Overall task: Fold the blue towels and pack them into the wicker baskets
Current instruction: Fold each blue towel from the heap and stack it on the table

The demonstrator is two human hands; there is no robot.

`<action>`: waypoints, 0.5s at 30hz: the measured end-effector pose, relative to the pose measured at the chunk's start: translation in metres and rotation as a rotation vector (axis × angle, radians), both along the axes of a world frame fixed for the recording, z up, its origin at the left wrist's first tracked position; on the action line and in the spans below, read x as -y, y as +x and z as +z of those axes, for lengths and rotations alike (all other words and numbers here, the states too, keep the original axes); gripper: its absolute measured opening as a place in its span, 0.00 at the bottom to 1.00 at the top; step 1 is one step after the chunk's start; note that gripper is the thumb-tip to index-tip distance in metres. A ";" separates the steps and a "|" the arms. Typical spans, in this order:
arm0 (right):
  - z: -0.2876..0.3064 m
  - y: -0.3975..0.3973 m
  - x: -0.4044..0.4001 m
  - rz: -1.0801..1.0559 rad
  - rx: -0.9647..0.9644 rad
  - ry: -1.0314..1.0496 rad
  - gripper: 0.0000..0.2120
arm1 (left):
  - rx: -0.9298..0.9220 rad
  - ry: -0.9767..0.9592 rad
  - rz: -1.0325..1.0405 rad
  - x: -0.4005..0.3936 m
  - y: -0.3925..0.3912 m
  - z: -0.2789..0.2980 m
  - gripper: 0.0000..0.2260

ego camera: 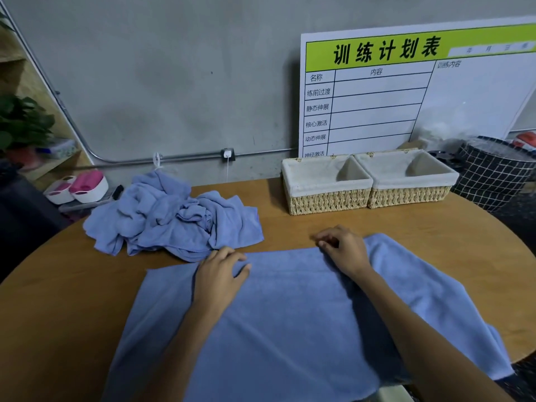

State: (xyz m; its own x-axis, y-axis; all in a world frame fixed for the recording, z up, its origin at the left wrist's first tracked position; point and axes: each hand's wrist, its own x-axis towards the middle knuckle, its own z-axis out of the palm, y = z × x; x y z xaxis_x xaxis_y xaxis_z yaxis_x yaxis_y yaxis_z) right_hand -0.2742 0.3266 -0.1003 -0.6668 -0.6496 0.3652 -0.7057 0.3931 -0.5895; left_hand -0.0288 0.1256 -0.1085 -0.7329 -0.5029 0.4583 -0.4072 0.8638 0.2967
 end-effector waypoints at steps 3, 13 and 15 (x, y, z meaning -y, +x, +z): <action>0.000 -0.002 -0.002 -0.012 0.041 -0.031 0.09 | 0.076 0.006 -0.014 0.009 -0.005 0.005 0.21; -0.006 -0.005 -0.001 0.002 -0.005 -0.022 0.05 | 0.430 0.157 0.082 -0.034 0.013 0.005 0.40; -0.008 -0.006 -0.003 0.006 -0.026 -0.023 0.05 | 0.455 0.160 0.087 -0.033 0.013 0.005 0.41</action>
State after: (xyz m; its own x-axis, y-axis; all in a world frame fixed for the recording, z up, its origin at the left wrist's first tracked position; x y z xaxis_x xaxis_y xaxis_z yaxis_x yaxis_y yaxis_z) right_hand -0.2799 0.3294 -0.1081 -0.6534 -0.6446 0.3969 -0.7229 0.3758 -0.5798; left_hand -0.0160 0.1582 -0.1037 -0.7928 -0.6094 0.0134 -0.5952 0.7787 0.1984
